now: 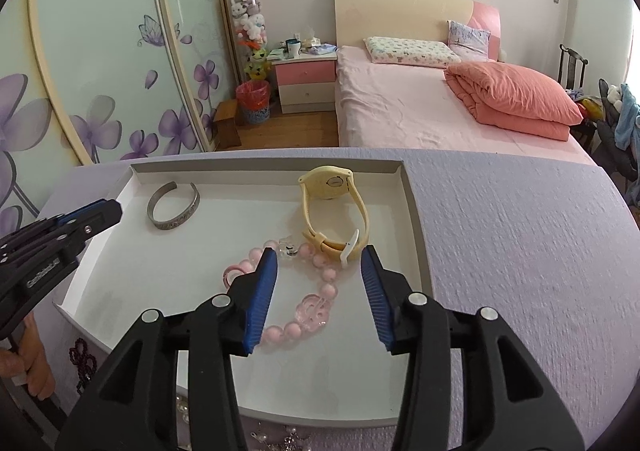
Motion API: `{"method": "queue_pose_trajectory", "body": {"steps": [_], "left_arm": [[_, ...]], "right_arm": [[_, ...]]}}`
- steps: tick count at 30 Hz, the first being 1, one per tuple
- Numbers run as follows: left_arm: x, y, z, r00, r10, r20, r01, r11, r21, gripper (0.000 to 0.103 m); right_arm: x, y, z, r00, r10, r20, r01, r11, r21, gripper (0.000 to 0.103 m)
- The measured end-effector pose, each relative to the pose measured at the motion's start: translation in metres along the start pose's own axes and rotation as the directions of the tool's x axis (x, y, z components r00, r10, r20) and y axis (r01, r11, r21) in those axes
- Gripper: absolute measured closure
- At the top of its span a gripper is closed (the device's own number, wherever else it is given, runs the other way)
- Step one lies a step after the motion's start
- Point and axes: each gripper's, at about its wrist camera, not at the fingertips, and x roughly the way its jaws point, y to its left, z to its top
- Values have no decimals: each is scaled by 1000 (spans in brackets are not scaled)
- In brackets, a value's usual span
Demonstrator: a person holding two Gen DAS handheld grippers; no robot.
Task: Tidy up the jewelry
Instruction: 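Lower the pendant and pink bracelet into the grey tray and open both tools, then grasp the second pearl pendant with the right tool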
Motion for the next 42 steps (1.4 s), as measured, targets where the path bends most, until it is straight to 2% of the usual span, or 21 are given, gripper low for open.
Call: {"method": "queue_pose_trajectory", "body": {"steps": [7, 16, 17, 19, 20, 21, 32, 37, 42], "left_arm": [[24, 4, -2, 999, 15, -50, -16, 1000, -25, 89], [35, 0, -3, 996, 46, -71, -48, 998, -33, 87], [35, 1, -3, 997, 45, -69, -48, 998, -38, 85], [32, 1, -2, 997, 50, -64, -53, 998, -44, 71], [29, 2, -3, 997, 57, -55, -59, 997, -49, 65], [26, 2, -3, 997, 57, -49, -60, 997, -52, 63], [-32, 26, -11, 996, 85, 1, -85, 993, -84, 52], [-74, 34, -32, 996, 86, 34, -82, 993, -87, 49], [-113, 38, -64, 995, 82, 59, -77, 993, -87, 39]], "right_arm": [[1, -8, -4, 1000, 5, -6, -5, 1000, 6, 57], [3, -6, -8, 1000, 14, -13, -14, 1000, 0, 57], [3, -5, -8, 1000, 13, -13, -13, 1000, 0, 57], [2, -7, -9, 1000, 11, -11, -11, 1000, 1, 57], [1, -8, -10, 1000, 10, -10, -10, 1000, 3, 57], [0, -8, -10, 1000, 9, -9, -9, 1000, 4, 57], [-36, -11, -20, 1000, -1, 30, 0, 1000, 17, 57], [-65, -10, -34, 998, 7, 57, -9, 1000, 29, 57], [-94, 0, -65, 997, 35, 65, -36, 999, 17, 57]]}}
